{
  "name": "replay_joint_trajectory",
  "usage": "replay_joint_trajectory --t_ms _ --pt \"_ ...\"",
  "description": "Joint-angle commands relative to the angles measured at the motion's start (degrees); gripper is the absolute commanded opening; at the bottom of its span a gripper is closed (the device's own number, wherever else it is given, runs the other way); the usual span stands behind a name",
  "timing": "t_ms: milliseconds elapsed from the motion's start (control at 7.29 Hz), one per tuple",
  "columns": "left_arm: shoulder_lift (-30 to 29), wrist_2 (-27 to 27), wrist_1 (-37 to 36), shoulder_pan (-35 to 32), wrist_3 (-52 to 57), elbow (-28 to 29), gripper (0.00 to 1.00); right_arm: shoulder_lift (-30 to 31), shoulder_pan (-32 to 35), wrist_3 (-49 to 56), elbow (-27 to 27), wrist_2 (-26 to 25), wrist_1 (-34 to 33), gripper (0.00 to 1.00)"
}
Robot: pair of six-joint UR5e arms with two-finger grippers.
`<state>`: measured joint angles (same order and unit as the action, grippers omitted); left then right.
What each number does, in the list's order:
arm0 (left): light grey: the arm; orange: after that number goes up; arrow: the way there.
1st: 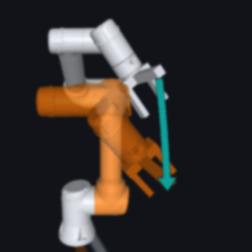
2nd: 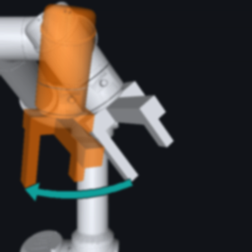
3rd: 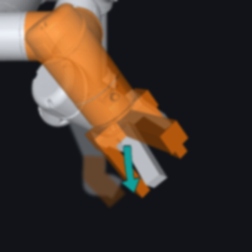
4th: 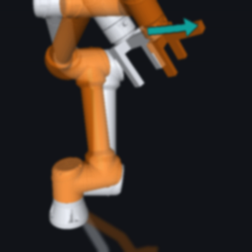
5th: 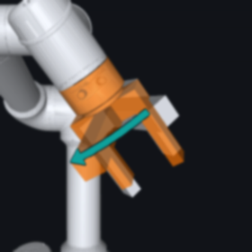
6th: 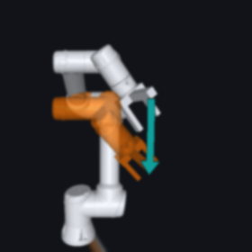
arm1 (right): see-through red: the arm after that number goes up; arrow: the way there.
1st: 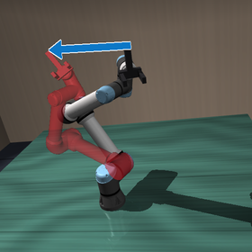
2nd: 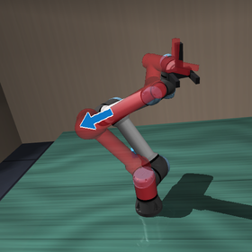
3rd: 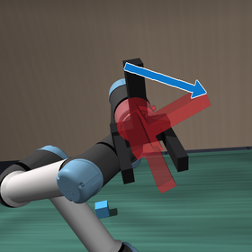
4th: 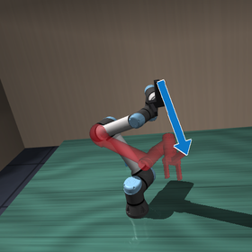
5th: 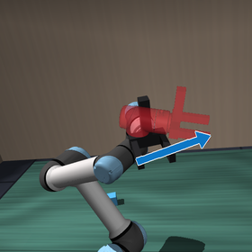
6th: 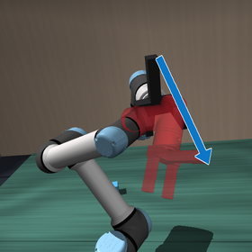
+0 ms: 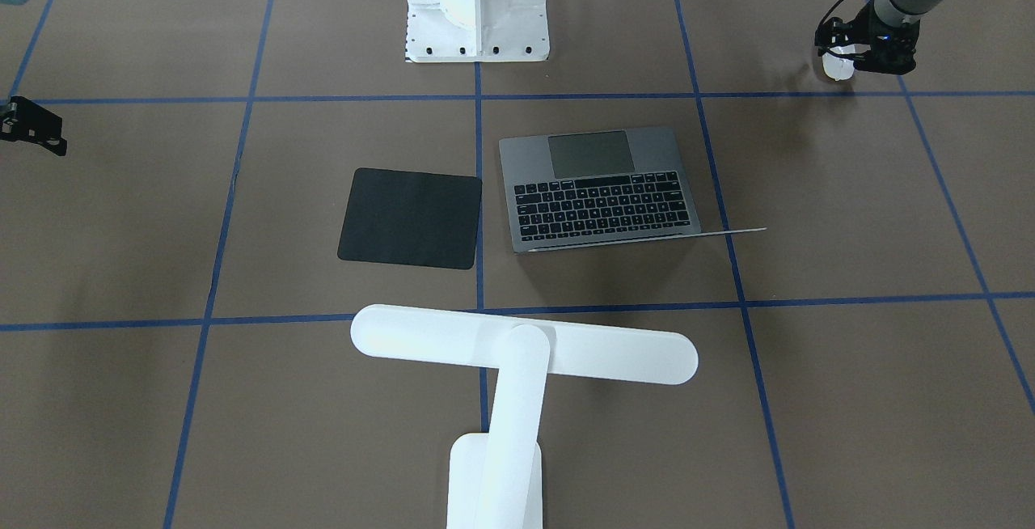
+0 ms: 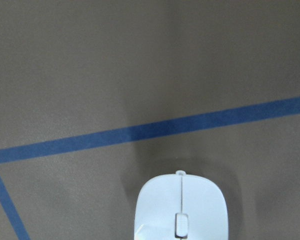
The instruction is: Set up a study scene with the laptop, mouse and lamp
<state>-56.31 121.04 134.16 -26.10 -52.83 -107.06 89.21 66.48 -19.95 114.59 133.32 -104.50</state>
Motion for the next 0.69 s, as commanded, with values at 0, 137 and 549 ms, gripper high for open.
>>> replay_joint_trajectory --t_ms 0,137,549 --pt "0.0 0.1 0.1 1.2 -0.3 0.1 0.99 0.0 0.0 0.0 0.0 -0.1 0.0 1.0" --pt "0.1 0.1 0.1 1.7 -0.3 0.1 0.99 0.0 0.1 0.0 0.1 0.0 0.0 1.0" --pt "0.0 1.2 0.2 2.3 -0.5 0.4 0.85 0.1 0.1 0.0 0.4 0.0 0.0 1.0"
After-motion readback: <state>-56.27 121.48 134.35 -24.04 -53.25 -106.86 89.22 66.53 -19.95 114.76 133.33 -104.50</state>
